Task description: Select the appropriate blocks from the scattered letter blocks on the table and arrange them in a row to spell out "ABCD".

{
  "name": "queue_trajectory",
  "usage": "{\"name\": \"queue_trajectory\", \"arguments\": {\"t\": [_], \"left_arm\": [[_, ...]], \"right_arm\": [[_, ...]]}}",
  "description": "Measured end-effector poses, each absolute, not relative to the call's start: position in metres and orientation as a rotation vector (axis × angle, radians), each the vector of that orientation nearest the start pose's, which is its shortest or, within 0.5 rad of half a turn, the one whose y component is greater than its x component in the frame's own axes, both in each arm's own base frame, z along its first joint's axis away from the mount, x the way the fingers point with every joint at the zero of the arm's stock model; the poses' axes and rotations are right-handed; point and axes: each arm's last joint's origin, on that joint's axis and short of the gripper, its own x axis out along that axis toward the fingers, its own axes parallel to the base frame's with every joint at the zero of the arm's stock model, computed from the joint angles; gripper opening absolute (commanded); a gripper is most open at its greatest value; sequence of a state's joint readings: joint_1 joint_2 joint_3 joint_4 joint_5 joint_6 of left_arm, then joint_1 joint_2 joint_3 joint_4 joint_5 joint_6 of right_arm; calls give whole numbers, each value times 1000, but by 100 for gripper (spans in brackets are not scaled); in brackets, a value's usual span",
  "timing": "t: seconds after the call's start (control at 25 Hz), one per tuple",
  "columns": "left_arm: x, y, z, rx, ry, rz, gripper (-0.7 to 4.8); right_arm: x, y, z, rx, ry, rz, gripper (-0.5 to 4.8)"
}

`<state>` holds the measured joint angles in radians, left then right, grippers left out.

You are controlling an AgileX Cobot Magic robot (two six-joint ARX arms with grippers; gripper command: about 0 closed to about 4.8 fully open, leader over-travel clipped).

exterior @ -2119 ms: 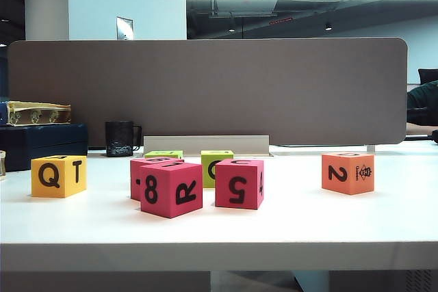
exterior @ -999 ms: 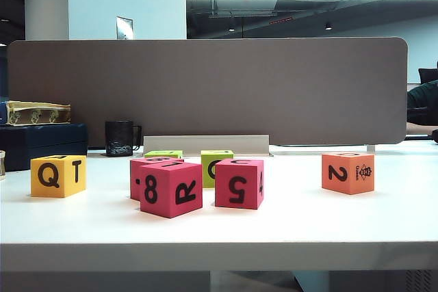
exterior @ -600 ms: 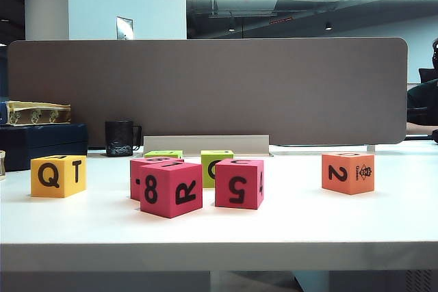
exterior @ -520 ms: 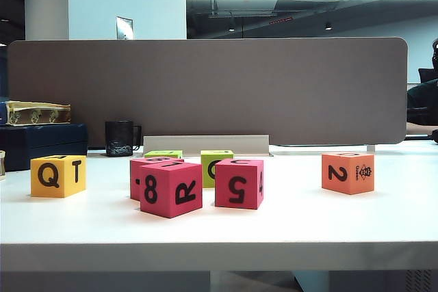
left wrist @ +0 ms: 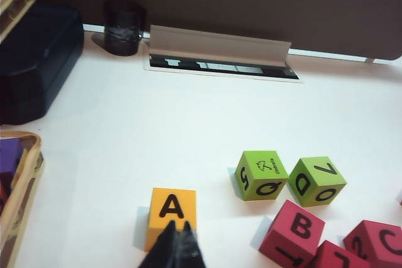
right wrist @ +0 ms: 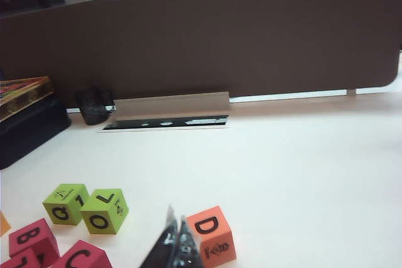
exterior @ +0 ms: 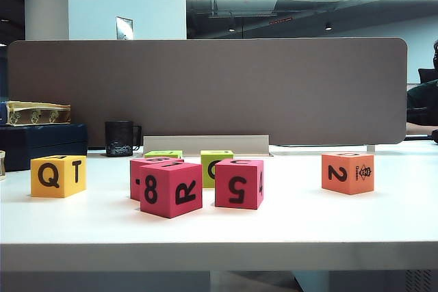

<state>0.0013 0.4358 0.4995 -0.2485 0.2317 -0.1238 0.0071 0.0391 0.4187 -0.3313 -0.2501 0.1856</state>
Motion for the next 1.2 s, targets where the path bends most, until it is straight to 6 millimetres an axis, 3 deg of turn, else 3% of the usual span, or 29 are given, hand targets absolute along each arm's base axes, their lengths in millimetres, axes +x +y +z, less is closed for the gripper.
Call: {"name": "queue_trajectory", "arguments": {"t": [0.24, 0.92, 1.2], "left_arm": [[134, -7, 283, -137, 249, -232, -6], [138, -7, 283, -139, 259, -249, -6], [153, -8, 287, -150, 318, -284, -6]], "right_arm": [[74, 8, 289, 190, 71, 268, -2], [141, 14, 335, 185, 288, 431, -2], [164, 25, 348, 133, 359, 501, -2]]}}
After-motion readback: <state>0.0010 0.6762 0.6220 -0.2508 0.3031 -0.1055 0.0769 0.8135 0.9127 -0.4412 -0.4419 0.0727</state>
